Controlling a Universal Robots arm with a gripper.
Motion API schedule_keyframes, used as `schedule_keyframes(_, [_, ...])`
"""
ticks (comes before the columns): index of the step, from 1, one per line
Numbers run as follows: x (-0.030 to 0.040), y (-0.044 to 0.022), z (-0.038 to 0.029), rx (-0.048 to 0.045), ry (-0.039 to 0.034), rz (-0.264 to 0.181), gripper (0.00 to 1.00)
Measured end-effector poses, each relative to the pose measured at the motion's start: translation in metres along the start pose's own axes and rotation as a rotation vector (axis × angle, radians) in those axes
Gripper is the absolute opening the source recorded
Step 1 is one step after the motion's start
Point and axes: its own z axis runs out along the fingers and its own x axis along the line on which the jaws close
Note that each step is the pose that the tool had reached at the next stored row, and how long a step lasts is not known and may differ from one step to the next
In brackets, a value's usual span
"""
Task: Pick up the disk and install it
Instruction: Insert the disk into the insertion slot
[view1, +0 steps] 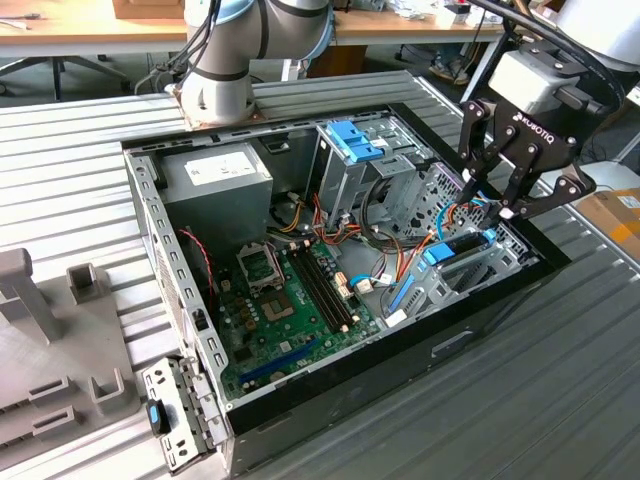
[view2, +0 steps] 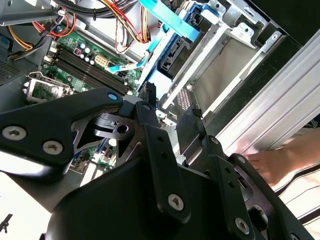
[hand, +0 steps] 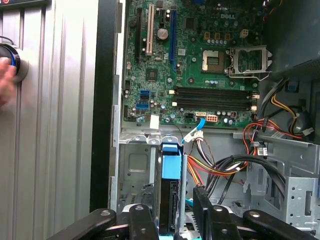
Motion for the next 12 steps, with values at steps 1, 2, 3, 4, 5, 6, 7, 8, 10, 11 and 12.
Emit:
schedule_keyframes(1, [0.0,-0.0001,0.0,0.0,-0.0001,0.0,0.44])
schedule_keyframes(2, [0.0,-0.0001,0.0,0.0,-0.0001,0.0,0.44])
schedule_keyframes(3, [0.0,-0.0002,0.0,0.0,0.0,0.0,0.44])
schedule_keyframes(4, [0.0,-0.0002,0.0,0.0,-0.0001,0.0,0.44])
schedule_keyframes(5, [0.0,-0.0003,0.0,0.0,-0.0001,0.0,0.44])
schedule_keyframes(6, [0.0,-0.0003,0.0,0.0,0.0,0.0,0.44])
schedule_keyframes(7, [0.0,-0.0004,0.0,0.0,0.0,0.0,0.44])
schedule_keyframes(8, [0.0,-0.0005,0.0,0.0,-0.0001,0.0,0.44])
schedule_keyframes(10, [-0.0007,-0.0023,0.0,0.0,-0.0001,-0.003,0.44])
schedule_keyframes(11, [-0.0011,-0.0034,0.0,0.0,0.0,-0.005,0.44])
schedule_keyframes(12, [-0.0016,-0.0045,0.0,0.0,0.0,-0.006,0.44])
